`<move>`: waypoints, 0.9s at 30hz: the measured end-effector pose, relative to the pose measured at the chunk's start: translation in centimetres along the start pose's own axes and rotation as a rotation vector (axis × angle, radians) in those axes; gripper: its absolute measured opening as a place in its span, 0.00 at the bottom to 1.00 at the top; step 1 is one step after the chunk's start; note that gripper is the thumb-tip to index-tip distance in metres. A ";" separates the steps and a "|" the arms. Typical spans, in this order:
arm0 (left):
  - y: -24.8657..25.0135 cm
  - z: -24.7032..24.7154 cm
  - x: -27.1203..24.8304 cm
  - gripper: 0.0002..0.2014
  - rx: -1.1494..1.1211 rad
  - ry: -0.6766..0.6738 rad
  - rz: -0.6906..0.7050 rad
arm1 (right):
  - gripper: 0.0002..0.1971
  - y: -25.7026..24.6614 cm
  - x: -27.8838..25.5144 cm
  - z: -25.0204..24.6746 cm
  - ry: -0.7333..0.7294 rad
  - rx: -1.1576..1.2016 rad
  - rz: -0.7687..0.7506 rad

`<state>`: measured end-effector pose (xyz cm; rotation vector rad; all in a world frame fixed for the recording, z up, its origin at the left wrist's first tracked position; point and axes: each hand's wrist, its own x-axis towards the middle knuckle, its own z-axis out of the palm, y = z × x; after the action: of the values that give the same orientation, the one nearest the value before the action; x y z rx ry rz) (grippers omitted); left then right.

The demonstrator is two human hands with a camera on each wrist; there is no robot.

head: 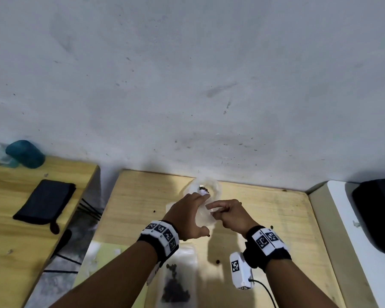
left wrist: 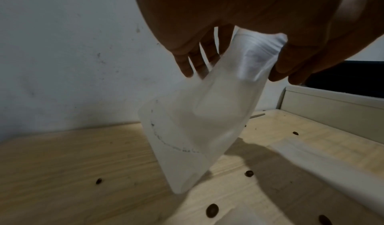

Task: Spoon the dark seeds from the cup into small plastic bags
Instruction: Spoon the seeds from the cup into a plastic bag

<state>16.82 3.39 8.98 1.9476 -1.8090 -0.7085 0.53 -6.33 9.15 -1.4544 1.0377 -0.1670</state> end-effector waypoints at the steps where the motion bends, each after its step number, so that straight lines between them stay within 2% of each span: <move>1: -0.2 0.1 0.1 0.46 -0.012 -0.005 -0.020 | 0.15 0.1 0.0 -0.1 -0.013 0.028 0.024; 3: -0.6 0.2 0.4 0.44 -0.040 -0.007 -0.063 | 0.12 0.6 0.3 -0.3 -0.036 0.077 0.072; 5: -1.3 0.4 0.7 0.41 -0.090 0.015 -0.151 | 0.09 1.2 0.8 -0.8 0.015 0.138 0.112; 6: -1.7 0.4 0.8 0.40 -0.136 0.039 -0.221 | 0.10 1.9 1.1 -1.1 0.097 0.158 0.115; 9: -3.2 0.6 1.4 0.35 -0.329 0.148 -0.435 | 0.09 3.9 2.3 -2.0 0.497 0.104 0.076; 11: -3.9 0.8 1.8 0.30 -0.411 0.177 -0.507 | 0.12 4.7 2.8 -2.3 0.625 -0.028 0.120; 13: -4.4 0.8 2.4 0.28 -0.462 0.169 -0.549 | 0.28 5.4 3.8 -2.7 0.562 -0.159 0.226; 15: -4.6 0.8 3.0 0.31 -0.494 0.140 -0.583 | 0.39 5.6 4.7 -2.9 0.420 -0.239 0.338; 16: -4.6 0.8 3.2 0.33 -0.501 0.121 -0.602 | 0.40 5.6 5.0 -2.9 0.354 -0.280 0.371; 17: -4.6 0.9 3.5 0.34 -0.506 0.106 -0.616 | 0.36 5.7 5.4 -3.0 0.296 -0.323 0.389; 19: -4.6 1.0 4.1 0.38 -0.525 0.085 -0.642 | 0.21 5.9 6.1 -3.2 0.222 -0.388 0.378; 21: -4.7 1.1 4.6 0.41 -0.530 0.069 -0.657 | 0.13 6.0 6.6 -3.5 0.208 -0.391 0.359; 22: -4.7 1.1 4.8 0.43 -0.531 0.057 -0.668 | 0.13 5.9 6.7 -3.6 0.210 -0.374 0.354; 25: -5.0 1.1 5.2 0.51 -0.552 0.010 -0.709 | 0.22 5.2 6.7 -3.6 0.215 -0.336 0.366; 27: -5.2 1.1 5.3 0.52 -0.551 -0.018 -0.729 | 0.25 4.6 6.4 -3.2 0.174 -0.383 0.380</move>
<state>20.52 -1.38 4.49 2.1524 -0.7273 -1.2779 -0.11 -12.07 2.85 -1.5675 1.5301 0.1929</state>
